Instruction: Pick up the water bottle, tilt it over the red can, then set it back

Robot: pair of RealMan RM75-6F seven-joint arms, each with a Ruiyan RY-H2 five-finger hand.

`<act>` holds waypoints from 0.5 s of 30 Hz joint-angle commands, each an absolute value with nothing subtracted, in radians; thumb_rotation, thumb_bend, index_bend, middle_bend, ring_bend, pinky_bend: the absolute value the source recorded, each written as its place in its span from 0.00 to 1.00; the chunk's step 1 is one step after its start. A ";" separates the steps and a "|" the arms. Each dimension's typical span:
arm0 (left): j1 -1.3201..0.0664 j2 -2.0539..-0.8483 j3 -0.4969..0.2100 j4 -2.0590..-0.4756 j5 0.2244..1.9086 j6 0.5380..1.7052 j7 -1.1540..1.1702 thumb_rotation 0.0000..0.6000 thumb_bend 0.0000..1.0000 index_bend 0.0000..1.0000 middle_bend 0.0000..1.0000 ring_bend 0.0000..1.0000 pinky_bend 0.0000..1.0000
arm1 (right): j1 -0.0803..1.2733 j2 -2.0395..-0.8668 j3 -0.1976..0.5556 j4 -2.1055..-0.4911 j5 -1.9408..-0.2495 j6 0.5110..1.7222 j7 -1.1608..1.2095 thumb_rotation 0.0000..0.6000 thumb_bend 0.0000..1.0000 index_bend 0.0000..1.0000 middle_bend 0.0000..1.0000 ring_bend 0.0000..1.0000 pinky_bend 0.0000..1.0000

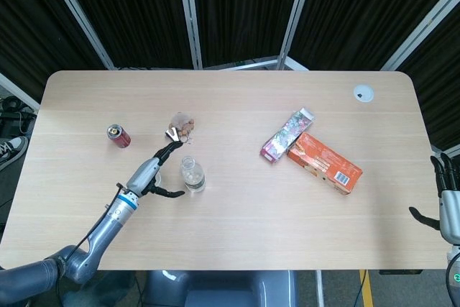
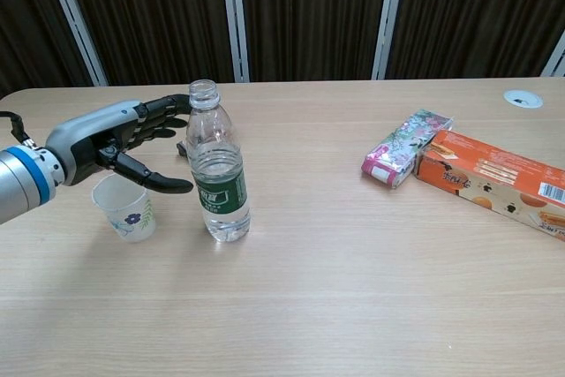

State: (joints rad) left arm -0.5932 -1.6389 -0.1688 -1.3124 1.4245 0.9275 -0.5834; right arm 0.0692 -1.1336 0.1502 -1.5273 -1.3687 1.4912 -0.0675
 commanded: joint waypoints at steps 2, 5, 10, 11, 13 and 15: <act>-0.631 -1.685 -0.169 -1.245 1.413 0.885 -0.622 1.00 0.00 0.00 0.00 0.00 0.00 | 0.071 -1.131 0.154 -1.522 -1.356 1.481 -0.062 1.00 0.00 0.00 0.00 0.00 0.00; -0.653 -1.705 -0.169 -1.225 1.414 0.866 -0.626 1.00 0.00 0.00 0.00 0.00 0.00 | 0.074 -1.132 0.155 -1.522 -1.355 1.479 -0.065 1.00 0.00 0.00 0.00 0.00 0.00; -0.676 -1.732 -0.167 -1.203 1.406 0.843 -0.632 1.00 0.00 0.00 0.00 0.00 0.00 | 0.079 -1.132 0.155 -1.524 -1.346 1.467 -0.075 1.00 0.00 0.00 0.00 0.00 0.00; -0.679 -1.737 -0.166 -1.198 1.404 0.839 -0.634 1.00 0.00 0.00 0.00 0.00 0.00 | 0.080 -1.132 0.156 -1.525 -1.345 1.465 -0.076 1.00 0.00 0.00 0.00 0.00 0.00; -0.685 -1.745 -0.166 -1.192 1.396 0.829 -0.644 1.00 0.00 0.00 0.00 0.00 0.00 | 0.081 -1.132 0.158 -1.525 -1.343 1.463 -0.076 1.00 0.00 0.00 0.00 0.00 0.00; -0.691 -1.754 -0.166 -1.178 1.390 0.817 -0.656 1.00 0.00 0.00 0.00 0.00 0.00 | 0.084 -1.132 0.159 -1.526 -1.343 1.460 -0.076 1.00 0.00 0.00 0.00 0.00 0.00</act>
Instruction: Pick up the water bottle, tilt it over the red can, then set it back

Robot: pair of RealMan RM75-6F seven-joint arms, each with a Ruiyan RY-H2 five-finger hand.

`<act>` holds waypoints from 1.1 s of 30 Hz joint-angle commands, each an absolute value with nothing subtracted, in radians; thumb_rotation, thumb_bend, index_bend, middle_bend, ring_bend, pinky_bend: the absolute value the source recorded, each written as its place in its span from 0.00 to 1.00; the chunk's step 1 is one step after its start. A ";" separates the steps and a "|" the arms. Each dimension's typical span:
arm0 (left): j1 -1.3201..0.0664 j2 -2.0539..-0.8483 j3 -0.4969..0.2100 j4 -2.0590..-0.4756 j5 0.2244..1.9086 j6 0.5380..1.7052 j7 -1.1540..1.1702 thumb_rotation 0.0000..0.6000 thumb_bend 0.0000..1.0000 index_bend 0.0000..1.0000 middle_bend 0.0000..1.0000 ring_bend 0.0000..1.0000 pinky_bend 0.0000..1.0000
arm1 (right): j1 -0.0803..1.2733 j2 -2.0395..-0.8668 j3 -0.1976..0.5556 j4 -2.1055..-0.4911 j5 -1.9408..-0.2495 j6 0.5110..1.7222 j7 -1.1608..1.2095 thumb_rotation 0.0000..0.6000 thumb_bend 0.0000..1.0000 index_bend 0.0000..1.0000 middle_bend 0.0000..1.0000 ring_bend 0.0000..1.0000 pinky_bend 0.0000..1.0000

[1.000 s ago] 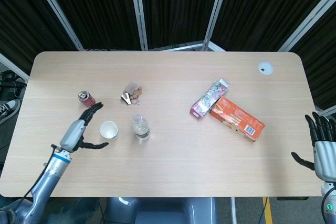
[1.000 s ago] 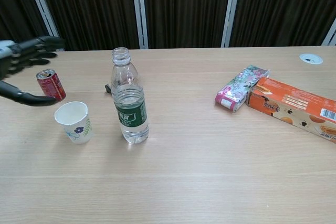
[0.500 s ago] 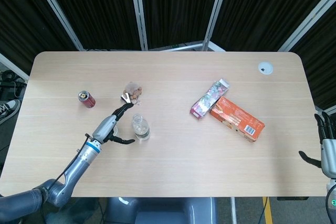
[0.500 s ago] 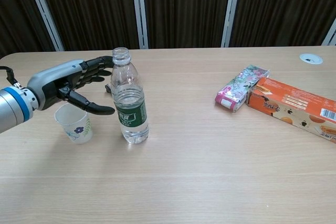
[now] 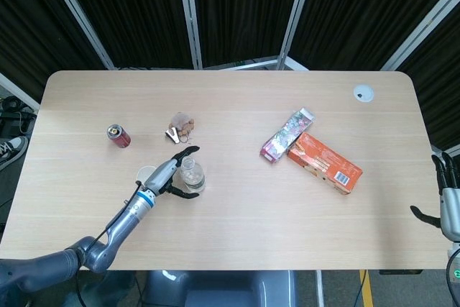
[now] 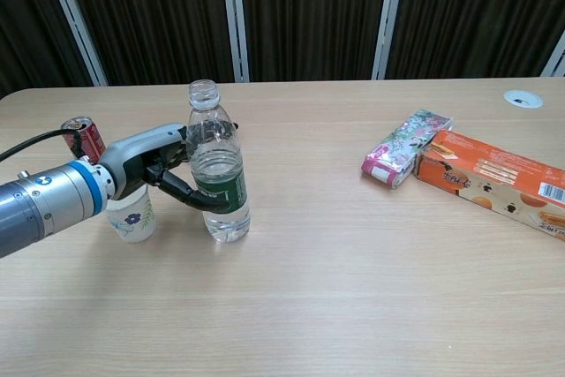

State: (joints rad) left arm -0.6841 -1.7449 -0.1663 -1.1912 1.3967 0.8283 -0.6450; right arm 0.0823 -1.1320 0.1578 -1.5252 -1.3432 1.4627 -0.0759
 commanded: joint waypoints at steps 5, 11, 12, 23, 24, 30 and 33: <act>-0.694 -1.779 -0.160 -1.144 1.407 0.835 -0.712 1.00 0.00 0.00 0.00 0.00 0.00 | 0.090 -1.130 0.159 -1.526 -1.339 1.449 -0.074 1.00 0.00 0.00 0.00 0.00 0.00; -0.701 -1.808 -0.149 -1.089 1.434 0.851 -0.796 1.00 0.00 0.00 0.00 0.00 0.00 | 0.094 -1.130 0.161 -1.522 -1.339 1.446 -0.065 1.00 0.00 0.00 0.00 0.00 0.00; -0.704 -1.811 -0.147 -1.081 1.438 0.851 -0.806 1.00 0.00 0.00 0.00 0.00 0.00 | 0.094 -1.130 0.161 -1.522 -1.339 1.446 -0.064 1.00 0.00 0.00 0.00 0.00 0.00; -0.725 -1.842 -0.135 -1.035 1.458 0.855 -0.883 1.00 0.00 0.22 0.11 0.02 0.06 | 0.100 -1.131 0.163 -1.518 -1.333 1.436 -0.057 1.00 0.00 0.00 0.00 0.00 0.00; -0.727 -1.841 -0.133 -1.035 1.460 0.849 -0.892 1.00 0.00 0.23 0.14 0.04 0.07 | 0.100 -1.130 0.163 -1.518 -1.335 1.436 -0.053 1.00 0.00 0.00 0.00 0.00 0.00; -0.739 -1.844 -0.127 -1.035 1.469 0.848 -0.945 1.00 0.24 0.38 0.35 0.22 0.25 | 0.098 -1.128 0.164 -1.520 -1.343 1.450 -0.045 1.00 0.00 0.00 0.00 0.00 0.00; -0.730 -1.857 -0.137 -1.033 1.458 0.877 -0.930 1.00 0.40 0.44 0.42 0.29 0.31 | 0.098 -1.127 0.162 -1.521 -1.345 1.448 -0.044 1.00 0.00 0.00 0.00 0.00 0.00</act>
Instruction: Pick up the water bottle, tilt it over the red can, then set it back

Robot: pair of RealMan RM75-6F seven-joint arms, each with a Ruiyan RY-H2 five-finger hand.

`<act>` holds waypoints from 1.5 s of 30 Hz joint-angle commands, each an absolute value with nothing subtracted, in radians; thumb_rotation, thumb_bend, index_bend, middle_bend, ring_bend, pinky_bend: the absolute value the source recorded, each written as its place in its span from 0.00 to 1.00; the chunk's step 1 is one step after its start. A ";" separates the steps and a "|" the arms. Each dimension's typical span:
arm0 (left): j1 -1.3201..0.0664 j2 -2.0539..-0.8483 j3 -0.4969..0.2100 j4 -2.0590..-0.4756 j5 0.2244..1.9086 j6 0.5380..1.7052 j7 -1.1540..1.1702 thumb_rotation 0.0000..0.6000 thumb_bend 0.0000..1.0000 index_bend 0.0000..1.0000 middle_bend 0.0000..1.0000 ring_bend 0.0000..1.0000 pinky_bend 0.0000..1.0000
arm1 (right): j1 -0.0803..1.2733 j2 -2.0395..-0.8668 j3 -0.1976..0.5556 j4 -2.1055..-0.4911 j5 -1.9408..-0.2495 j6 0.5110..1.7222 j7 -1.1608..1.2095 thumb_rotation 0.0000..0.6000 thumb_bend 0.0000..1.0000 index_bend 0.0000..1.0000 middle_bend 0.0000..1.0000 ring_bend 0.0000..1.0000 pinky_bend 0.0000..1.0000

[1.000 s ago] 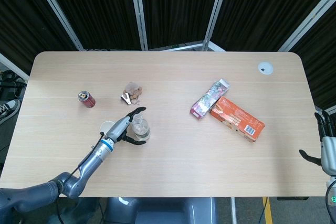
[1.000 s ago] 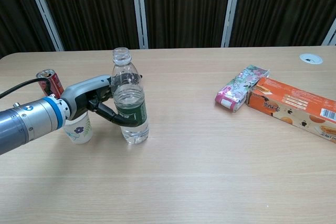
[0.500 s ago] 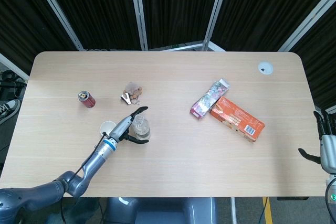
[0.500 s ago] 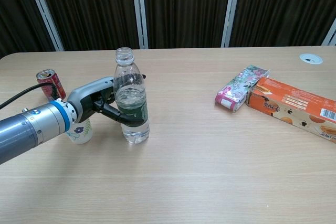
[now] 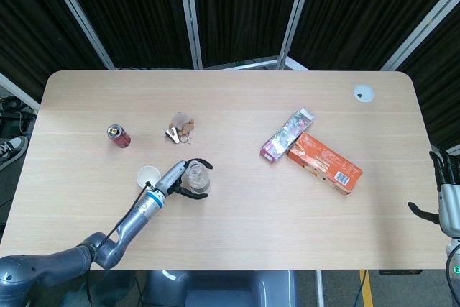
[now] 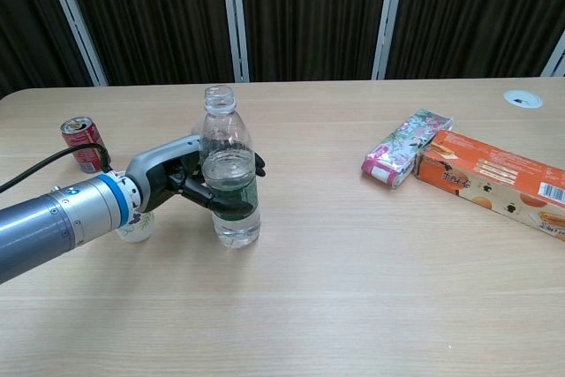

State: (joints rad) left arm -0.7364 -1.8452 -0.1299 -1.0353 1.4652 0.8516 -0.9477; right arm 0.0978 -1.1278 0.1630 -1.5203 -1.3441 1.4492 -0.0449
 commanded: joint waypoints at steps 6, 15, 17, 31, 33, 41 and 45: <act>-0.731 -1.844 -0.156 -1.091 1.437 0.887 -0.906 1.00 0.43 0.45 0.43 0.30 0.34 | 0.098 -1.124 0.160 -1.523 -1.350 1.448 -0.036 1.00 0.00 0.00 0.00 0.00 0.00; -0.735 -1.754 -0.205 -1.280 1.422 0.916 -0.887 1.00 0.42 0.46 0.44 0.31 0.35 | 0.095 -1.120 0.157 -1.532 -1.358 1.458 -0.034 1.00 0.00 0.00 0.00 0.00 0.00; -0.732 -1.718 -0.220 -1.333 1.413 0.926 -0.873 1.00 0.42 0.46 0.44 0.31 0.35 | 0.093 -1.118 0.155 -1.535 -1.363 1.463 -0.033 1.00 0.00 0.00 0.00 0.00 0.00; -0.652 -1.272 -0.224 -1.527 1.395 0.901 -0.829 1.00 0.44 0.47 0.44 0.31 0.35 | 0.079 -1.115 0.134 -1.575 -1.419 1.512 -0.073 1.00 0.00 0.00 0.00 0.00 0.00; -0.641 -1.238 -0.199 -1.500 1.414 0.894 -0.826 1.00 0.44 0.47 0.44 0.31 0.35 | 0.078 -1.117 0.131 -1.582 -1.427 1.518 -0.086 1.00 0.00 0.00 0.00 0.00 0.00; -0.609 -1.242 -0.100 -1.307 1.470 0.884 -0.770 1.00 0.44 0.47 0.44 0.31 0.35 | 0.081 -1.120 0.124 -1.603 -1.440 1.518 -0.120 1.00 0.00 0.00 0.00 0.00 0.00; -0.604 -1.289 -0.062 -1.213 1.496 0.883 -0.755 1.00 0.44 0.47 0.44 0.31 0.35 | 0.081 -1.116 0.125 -1.612 -1.435 1.515 -0.123 1.00 0.00 0.00 0.00 0.00 0.00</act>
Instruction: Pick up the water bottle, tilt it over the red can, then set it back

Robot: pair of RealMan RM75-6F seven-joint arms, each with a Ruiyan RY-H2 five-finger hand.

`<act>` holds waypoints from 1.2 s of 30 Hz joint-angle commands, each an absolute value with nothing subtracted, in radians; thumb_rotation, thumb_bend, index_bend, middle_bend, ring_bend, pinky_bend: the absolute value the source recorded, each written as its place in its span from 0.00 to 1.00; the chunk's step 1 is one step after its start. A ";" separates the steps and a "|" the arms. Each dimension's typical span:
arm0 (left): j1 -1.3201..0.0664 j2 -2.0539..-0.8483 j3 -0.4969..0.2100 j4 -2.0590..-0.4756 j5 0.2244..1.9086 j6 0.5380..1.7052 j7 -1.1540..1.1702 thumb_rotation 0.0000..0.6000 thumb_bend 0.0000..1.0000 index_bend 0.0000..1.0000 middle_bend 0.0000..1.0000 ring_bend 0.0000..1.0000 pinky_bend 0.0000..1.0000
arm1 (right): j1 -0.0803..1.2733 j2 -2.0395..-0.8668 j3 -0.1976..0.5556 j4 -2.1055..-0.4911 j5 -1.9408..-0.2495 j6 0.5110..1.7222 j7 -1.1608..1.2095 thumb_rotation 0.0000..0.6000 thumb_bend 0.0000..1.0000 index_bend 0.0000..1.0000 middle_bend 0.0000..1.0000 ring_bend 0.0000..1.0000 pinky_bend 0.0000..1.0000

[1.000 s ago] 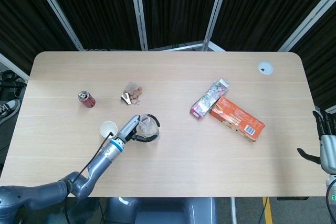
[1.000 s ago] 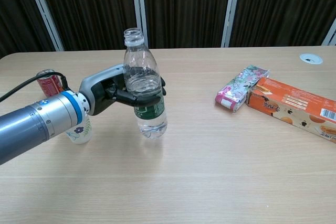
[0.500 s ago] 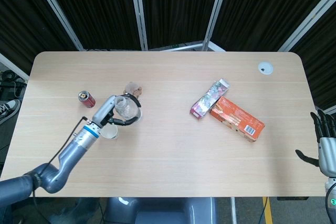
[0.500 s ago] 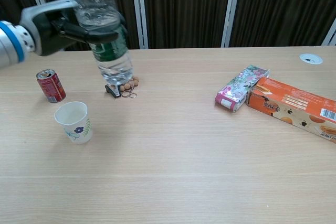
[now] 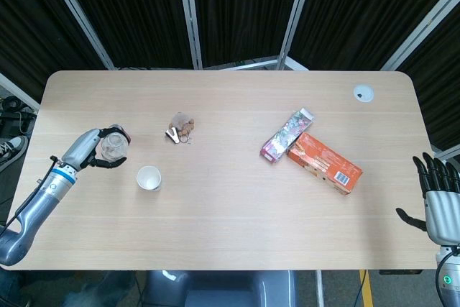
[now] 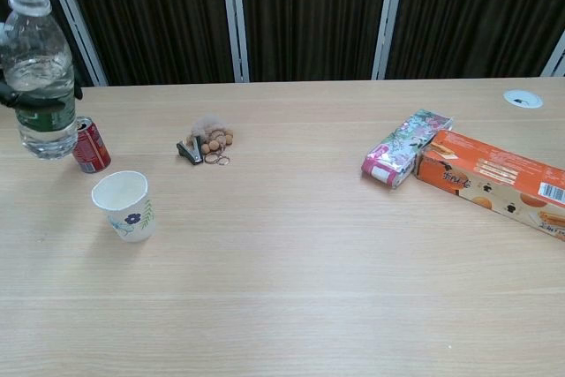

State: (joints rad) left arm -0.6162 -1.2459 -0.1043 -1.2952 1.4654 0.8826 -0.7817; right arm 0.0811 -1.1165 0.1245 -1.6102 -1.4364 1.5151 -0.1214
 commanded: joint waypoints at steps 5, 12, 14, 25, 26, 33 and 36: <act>-0.607 -1.343 -0.021 -1.120 1.522 0.869 -0.712 1.00 0.45 0.47 0.44 0.31 0.35 | 0.083 -1.116 0.127 -1.617 -1.435 1.516 -0.133 1.00 0.00 0.00 0.00 0.00 0.00; -0.618 -1.404 -0.004 -1.035 1.523 0.854 -0.645 1.00 0.45 0.47 0.44 0.31 0.35 | 0.085 -1.121 0.127 -1.613 -1.421 1.505 -0.144 1.00 0.00 0.00 0.00 0.00 0.00; -0.619 -1.406 0.000 -1.022 1.521 0.850 -0.635 1.00 0.45 0.47 0.44 0.31 0.35 | 0.085 -1.121 0.128 -1.610 -1.419 1.505 -0.143 1.00 0.00 0.00 0.00 0.00 0.00; -0.634 -1.421 0.021 -0.941 1.520 0.821 -0.528 1.00 0.46 0.47 0.44 0.31 0.35 | 0.087 -1.129 0.129 -1.598 -1.409 1.498 -0.146 1.00 0.00 0.00 0.00 0.00 0.00; -0.635 -1.422 0.020 -0.937 1.521 0.823 -0.515 1.00 0.46 0.47 0.44 0.31 0.35 | 0.087 -1.129 0.129 -1.598 -1.409 1.499 -0.147 1.00 0.00 0.00 0.00 0.00 0.00; -0.646 -1.424 0.014 -0.935 1.516 0.828 -0.443 1.00 0.46 0.47 0.44 0.31 0.35 | 0.088 -1.130 0.130 -1.597 -1.405 1.496 -0.147 1.00 0.00 0.00 0.00 0.00 0.00; -0.658 -1.424 0.016 -0.936 1.541 0.857 -0.359 1.00 0.47 0.47 0.44 0.31 0.35 | 0.089 -1.130 0.130 -1.595 -1.403 1.493 -0.147 1.00 0.00 0.00 0.00 0.00 0.00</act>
State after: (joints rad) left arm -0.6489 -1.4245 0.0151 -0.9355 1.5240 0.8389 -0.4063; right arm 0.0886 -1.1302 0.1300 -1.5947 -1.4031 1.4931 -0.1474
